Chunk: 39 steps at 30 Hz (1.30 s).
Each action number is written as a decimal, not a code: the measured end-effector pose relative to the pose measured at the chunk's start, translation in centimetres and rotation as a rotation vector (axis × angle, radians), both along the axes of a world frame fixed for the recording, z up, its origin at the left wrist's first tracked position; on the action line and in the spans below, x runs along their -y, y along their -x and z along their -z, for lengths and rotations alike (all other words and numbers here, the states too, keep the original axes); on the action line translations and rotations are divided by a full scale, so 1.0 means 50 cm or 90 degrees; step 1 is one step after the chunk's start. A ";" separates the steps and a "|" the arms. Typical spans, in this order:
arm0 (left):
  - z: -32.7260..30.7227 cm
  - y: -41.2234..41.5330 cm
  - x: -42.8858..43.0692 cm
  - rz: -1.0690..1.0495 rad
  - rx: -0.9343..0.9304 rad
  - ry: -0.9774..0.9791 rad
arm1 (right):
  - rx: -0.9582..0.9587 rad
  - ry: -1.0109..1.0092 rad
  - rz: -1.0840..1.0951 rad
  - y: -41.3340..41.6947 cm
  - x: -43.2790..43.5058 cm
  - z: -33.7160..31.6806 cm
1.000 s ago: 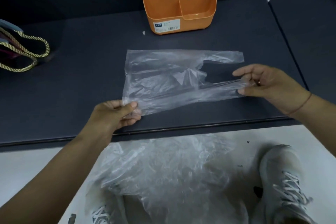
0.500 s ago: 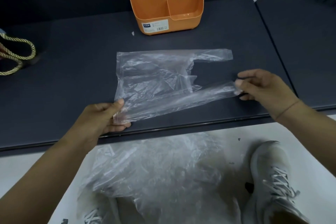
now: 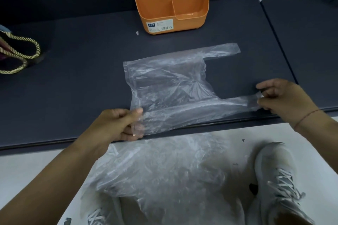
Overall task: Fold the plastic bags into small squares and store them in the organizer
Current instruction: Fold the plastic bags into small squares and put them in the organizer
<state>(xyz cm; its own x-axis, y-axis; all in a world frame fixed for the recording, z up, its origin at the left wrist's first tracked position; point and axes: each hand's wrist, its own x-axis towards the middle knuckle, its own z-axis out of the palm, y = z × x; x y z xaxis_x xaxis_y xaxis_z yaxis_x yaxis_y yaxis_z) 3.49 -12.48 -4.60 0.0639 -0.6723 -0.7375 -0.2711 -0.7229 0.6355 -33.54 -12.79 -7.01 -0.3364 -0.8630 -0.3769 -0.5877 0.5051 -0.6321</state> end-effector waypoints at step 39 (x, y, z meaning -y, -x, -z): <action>0.133 0.031 0.103 0.520 0.627 0.410 | -0.435 0.071 -0.362 -0.188 0.137 0.076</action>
